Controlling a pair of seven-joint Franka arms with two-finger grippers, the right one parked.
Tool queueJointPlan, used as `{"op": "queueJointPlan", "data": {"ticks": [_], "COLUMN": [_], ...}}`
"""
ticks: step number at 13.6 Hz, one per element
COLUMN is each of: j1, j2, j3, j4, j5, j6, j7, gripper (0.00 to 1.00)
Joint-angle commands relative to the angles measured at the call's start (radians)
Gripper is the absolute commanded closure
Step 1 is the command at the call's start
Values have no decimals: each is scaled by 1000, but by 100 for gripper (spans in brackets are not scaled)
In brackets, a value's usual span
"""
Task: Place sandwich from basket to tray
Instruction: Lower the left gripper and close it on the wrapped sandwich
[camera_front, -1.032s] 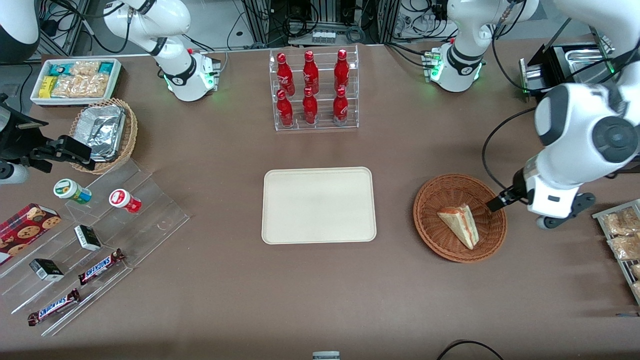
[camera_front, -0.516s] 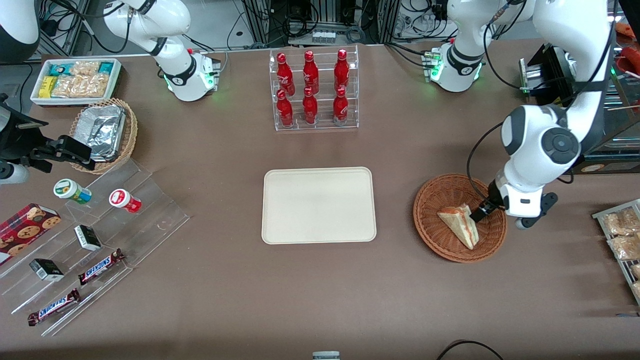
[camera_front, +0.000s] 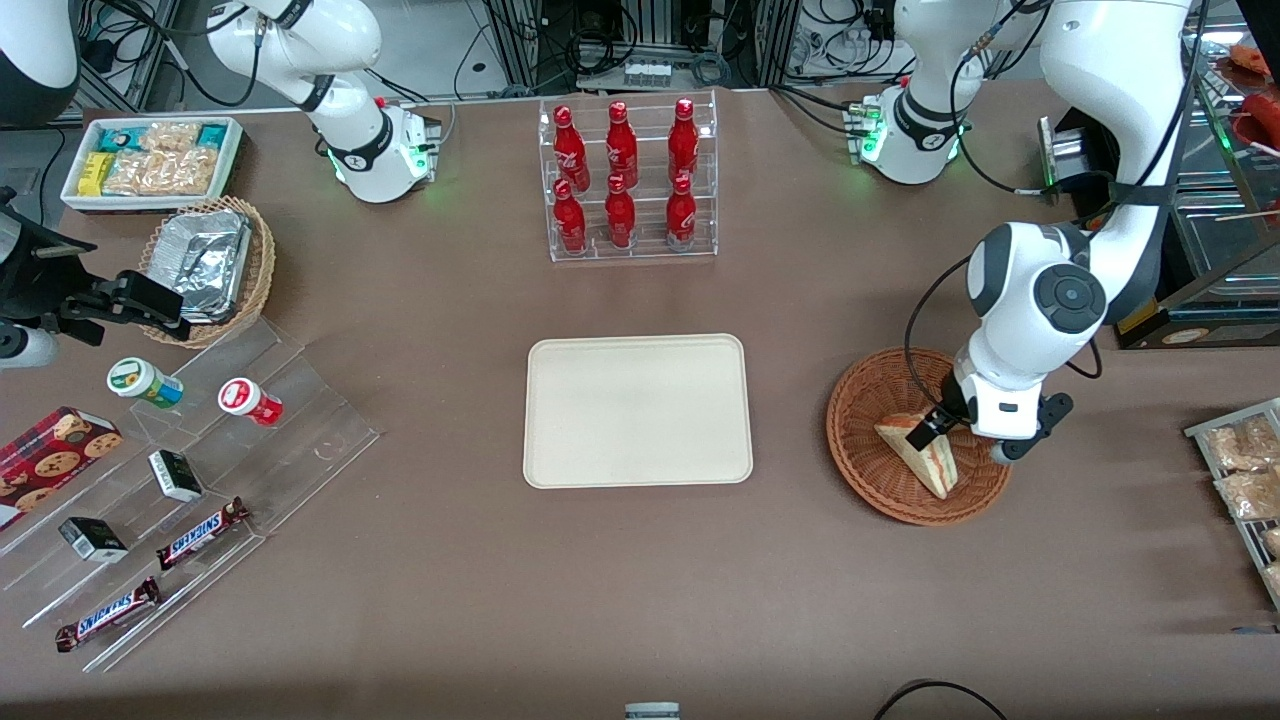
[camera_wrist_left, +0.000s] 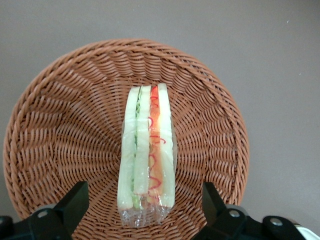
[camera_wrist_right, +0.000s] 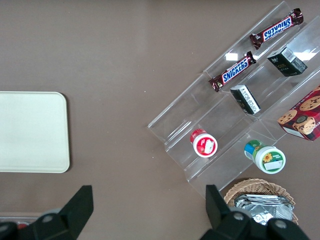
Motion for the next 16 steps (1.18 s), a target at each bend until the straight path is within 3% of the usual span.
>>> {"op": "queueJointPlan", "data": {"ticks": [1,4,5,7,8,12,16], "j1": [-11,-7,-8,-8,-10,-13,-84], "j2": [50,57,60,86,93,86,50], "j3": [0,3,3,3,3,3,-23], "j4": [20,20,20,57,83,175,346], "j5": [9,12,11,11,11,18,70], "j6": [24,21,21,15,0,-170,-538], "j7": [-6,1,1,-13,-15,2,19], "gripper": [0,1,11,96,100,100,100]}}
